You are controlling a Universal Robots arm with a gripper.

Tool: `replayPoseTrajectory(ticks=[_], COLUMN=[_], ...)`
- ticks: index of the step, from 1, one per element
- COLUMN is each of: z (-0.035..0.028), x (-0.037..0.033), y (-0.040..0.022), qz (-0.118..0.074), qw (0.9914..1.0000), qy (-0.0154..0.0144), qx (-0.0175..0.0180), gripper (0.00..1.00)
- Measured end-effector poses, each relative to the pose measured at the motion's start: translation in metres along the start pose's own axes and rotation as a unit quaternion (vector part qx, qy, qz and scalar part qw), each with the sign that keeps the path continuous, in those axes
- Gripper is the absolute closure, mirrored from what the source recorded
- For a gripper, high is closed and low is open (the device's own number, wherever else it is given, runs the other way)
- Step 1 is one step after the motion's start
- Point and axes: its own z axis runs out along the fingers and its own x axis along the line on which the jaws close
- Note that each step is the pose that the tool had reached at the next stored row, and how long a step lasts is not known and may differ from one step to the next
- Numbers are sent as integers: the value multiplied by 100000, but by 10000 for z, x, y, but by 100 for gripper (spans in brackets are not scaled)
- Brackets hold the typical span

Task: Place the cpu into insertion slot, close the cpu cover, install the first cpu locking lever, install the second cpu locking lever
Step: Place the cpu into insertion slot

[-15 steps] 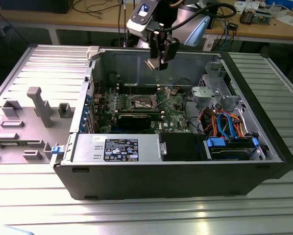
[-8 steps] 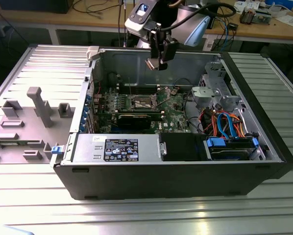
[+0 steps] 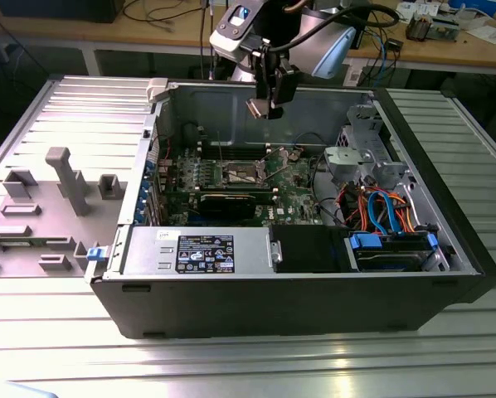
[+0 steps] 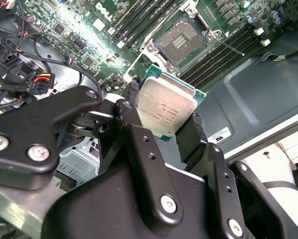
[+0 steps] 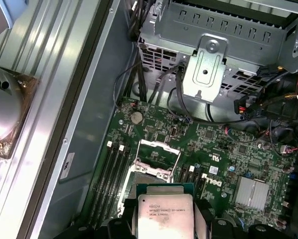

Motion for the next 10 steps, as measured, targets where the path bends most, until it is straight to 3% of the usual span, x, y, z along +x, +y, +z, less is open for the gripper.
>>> replayPoseTrajectory(ticks=[6,10], z=[0,0], x=[0,0], y=[0,0], qz=[117,1582], qw=[100000,99987], qy=[-8,-134], qx=[-1,-31], gripper=[46,46])
